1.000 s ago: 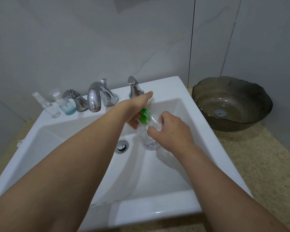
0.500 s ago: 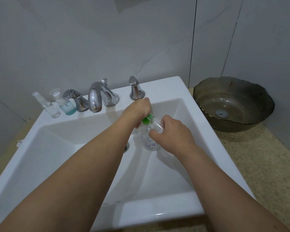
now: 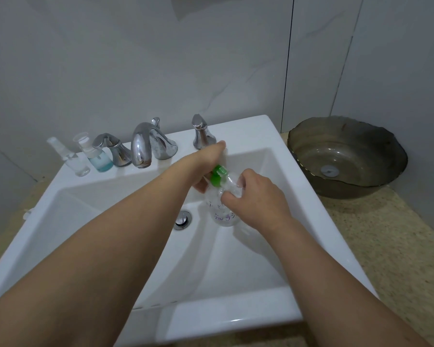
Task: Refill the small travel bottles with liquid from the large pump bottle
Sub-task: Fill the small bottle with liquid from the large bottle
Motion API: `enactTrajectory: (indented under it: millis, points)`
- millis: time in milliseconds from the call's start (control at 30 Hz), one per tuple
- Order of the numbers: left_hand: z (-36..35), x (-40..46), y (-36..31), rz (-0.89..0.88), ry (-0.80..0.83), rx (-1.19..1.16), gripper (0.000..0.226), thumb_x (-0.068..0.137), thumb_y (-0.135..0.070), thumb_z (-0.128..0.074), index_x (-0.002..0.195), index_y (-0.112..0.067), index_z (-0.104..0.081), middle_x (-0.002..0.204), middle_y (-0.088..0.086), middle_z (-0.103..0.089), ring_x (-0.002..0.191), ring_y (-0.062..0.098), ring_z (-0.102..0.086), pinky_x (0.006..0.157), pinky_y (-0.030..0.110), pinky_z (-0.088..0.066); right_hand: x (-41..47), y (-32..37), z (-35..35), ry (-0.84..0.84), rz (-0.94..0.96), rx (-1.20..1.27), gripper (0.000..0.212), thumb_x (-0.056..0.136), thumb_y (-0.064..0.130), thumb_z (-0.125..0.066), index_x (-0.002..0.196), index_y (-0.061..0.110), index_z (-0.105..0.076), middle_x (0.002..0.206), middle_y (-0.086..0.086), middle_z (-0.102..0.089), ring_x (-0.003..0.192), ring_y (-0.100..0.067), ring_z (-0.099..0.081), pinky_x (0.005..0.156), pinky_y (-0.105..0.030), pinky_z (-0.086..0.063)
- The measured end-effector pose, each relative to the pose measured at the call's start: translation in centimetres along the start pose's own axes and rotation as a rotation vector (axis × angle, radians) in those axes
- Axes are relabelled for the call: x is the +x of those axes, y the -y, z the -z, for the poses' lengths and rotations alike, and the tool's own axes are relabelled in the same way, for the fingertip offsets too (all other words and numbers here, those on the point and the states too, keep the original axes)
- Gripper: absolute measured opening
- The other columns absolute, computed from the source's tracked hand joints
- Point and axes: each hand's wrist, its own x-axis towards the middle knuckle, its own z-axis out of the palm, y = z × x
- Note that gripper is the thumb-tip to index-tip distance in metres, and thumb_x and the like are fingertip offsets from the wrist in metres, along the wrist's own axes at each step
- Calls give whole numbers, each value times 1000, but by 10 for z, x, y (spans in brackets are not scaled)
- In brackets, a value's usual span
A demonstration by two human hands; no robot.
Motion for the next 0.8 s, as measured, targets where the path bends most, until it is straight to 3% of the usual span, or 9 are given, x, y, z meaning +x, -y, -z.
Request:
enactTrajectory:
  millis: [67,133,233,367,433,533,633,800]
  points:
    - [7,1,-2,38,99,-29,70,98,-69,-33,117,-4,-53,104,19,-64,98,42,-63,93,50,-50,0,1,1,-12,6,7,35,80,47,-61,93,16,-49,84,4,-56,78,-22,-56,67,-34,-42]
    - [12,2,-2,67,163,-63,74,97,-72,-34,125,-5,-51,117,21,-64,110,48,-61,100,62,-45,0,2,1,-16,13,2,35,80,46,-61,93,16,-49,85,4,-56,78,-22,-56,67,-34,-42]
    - [10,2,-2,66,147,-40,67,100,-64,-34,125,-6,-52,119,22,-65,110,48,-62,95,64,-46,0,1,2,-20,20,2,35,80,47,-60,93,17,-48,83,4,-55,77,-22,-55,64,-33,-39]
    - [0,1,0,-8,50,68,42,97,-31,-35,113,-3,-62,96,19,-70,84,40,-69,84,55,-57,0,0,1,-5,21,-11,35,81,48,-59,94,17,-48,82,5,-54,76,-21,-54,63,-33,-38]
    - [-3,0,0,-41,16,64,41,99,-28,-31,113,-1,-60,95,21,-68,79,40,-68,78,53,-59,0,0,1,15,18,-8,35,81,48,-59,93,17,-48,83,4,-54,76,-22,-54,63,-33,-38]
    - [-8,-1,1,-87,-70,90,47,104,-29,-23,118,3,-56,103,28,-65,89,46,-68,81,55,-60,0,-2,-1,50,4,-1,34,81,48,-59,89,17,-46,82,3,-54,75,-22,-53,62,-33,-35]
    - [-12,-4,2,-116,-152,112,38,106,-15,-21,118,4,-52,108,29,-60,95,52,-68,88,61,-57,0,-2,-3,65,-15,0,33,80,47,-59,89,17,-47,82,3,-55,77,-24,-54,62,-33,-37]
    - [-12,2,5,-156,-161,170,39,104,-8,-25,122,5,-57,115,34,-62,97,55,-68,87,63,-56,0,-2,-3,68,-22,9,33,81,46,-59,90,17,-47,82,3,-55,77,-23,-55,62,-33,-37]
